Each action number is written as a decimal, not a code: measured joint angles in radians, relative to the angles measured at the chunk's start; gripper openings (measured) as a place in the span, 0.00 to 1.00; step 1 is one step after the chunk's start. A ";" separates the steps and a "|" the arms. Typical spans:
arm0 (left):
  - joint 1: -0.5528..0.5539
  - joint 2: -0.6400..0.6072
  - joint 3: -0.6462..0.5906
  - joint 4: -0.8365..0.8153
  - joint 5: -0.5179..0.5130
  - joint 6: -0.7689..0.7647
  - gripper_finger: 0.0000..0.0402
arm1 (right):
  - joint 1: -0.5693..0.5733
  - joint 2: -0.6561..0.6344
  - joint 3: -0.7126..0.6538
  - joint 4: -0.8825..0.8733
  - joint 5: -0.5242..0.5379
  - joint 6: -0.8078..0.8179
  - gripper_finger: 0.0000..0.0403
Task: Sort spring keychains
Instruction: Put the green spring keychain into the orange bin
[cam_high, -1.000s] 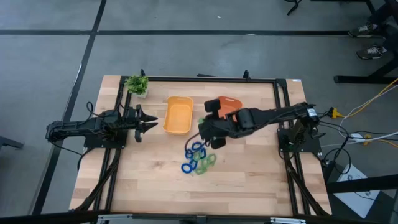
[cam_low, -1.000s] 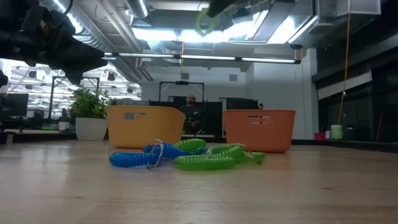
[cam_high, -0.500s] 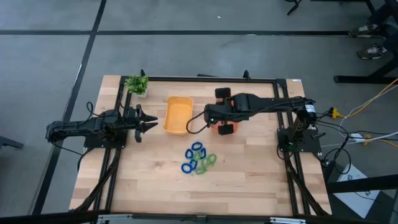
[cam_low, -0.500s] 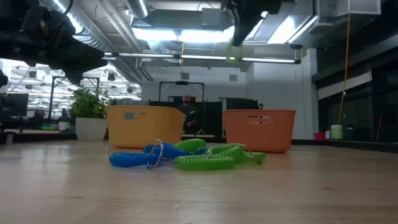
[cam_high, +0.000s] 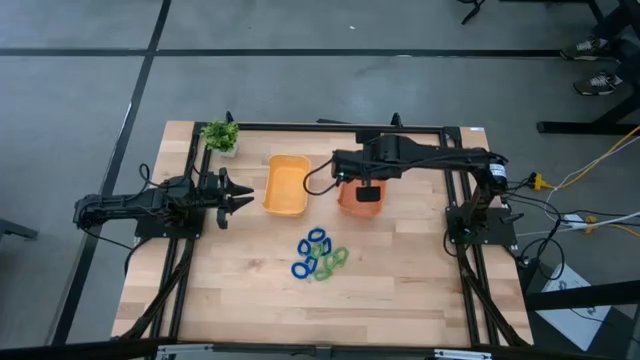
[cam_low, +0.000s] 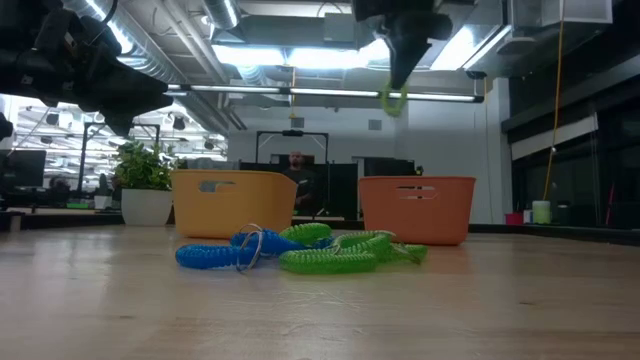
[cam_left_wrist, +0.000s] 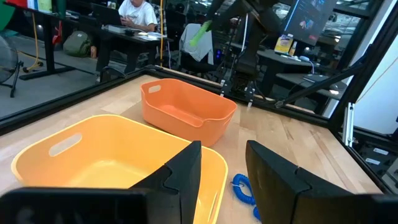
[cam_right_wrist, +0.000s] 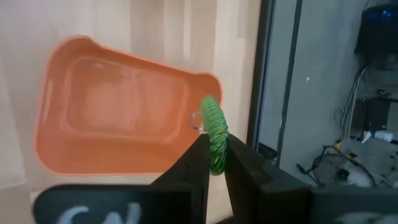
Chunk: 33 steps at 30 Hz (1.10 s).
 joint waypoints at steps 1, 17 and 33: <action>0.000 0.000 0.000 0.000 0.000 0.000 0.31 | -0.005 0.000 0.000 -0.005 -0.010 0.003 0.10; 0.000 0.000 0.000 0.000 0.000 0.000 0.31 | -0.017 -0.132 -0.153 0.053 -0.056 0.040 0.10; 0.000 0.000 0.000 0.000 0.000 0.000 0.31 | -0.117 -0.532 -0.568 0.330 -0.200 -0.004 0.10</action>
